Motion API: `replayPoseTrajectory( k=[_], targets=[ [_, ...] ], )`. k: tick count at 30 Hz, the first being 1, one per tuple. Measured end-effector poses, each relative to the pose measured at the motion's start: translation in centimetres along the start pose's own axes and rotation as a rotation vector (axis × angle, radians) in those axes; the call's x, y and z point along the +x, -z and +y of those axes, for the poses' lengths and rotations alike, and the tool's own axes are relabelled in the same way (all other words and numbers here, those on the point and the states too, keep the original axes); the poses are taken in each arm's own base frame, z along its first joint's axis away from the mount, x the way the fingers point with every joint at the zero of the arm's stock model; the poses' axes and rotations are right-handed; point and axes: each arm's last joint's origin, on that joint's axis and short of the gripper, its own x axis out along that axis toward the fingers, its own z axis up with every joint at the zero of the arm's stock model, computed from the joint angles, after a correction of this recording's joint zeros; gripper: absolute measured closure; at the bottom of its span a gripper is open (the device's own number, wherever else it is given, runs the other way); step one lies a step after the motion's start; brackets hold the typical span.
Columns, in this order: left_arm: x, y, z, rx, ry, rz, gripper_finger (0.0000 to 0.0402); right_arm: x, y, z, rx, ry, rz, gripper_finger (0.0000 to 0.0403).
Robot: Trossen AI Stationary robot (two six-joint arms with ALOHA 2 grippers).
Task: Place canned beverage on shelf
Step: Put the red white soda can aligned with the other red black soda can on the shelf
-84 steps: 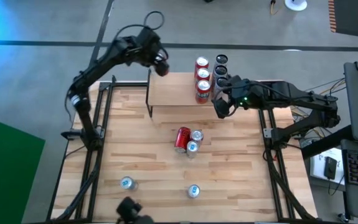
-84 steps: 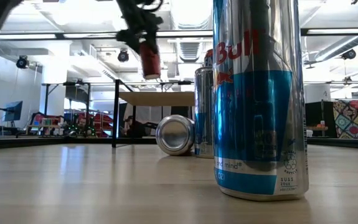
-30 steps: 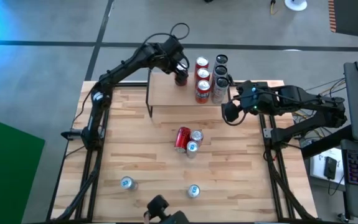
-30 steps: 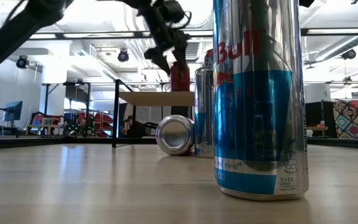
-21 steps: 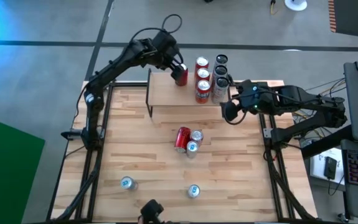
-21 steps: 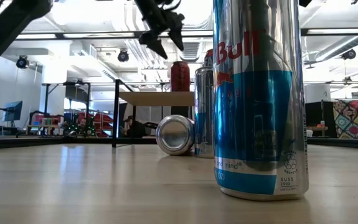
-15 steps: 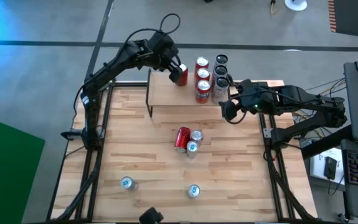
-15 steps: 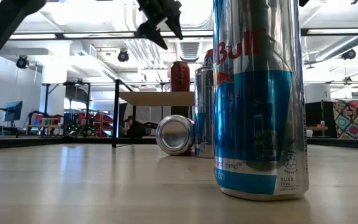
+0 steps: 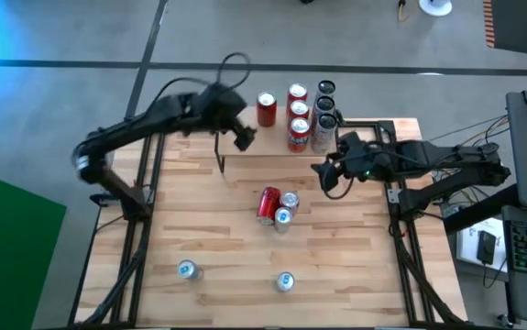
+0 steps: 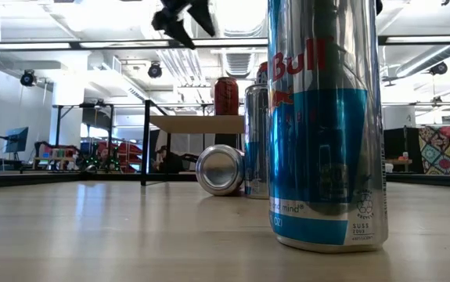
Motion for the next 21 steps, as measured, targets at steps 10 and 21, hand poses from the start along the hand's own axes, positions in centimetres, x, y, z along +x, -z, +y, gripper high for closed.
replayPoseTrajectory(
  k=[10, 21],
  targets=[
    [-4.9, 9.4, -1.7, -0.083, 0.192, -0.083, 0.0010, 3.5, 2.8, 2.0, 0.046, -0.118, 0.035, 0.0078],
    [-5.6, 16.8, -5.7, -0.113, 0.306, -0.039, 0.0010, 10.1, 6.5, 5.8, 0.054, -0.041, 0.187, 0.0079]
  ],
)
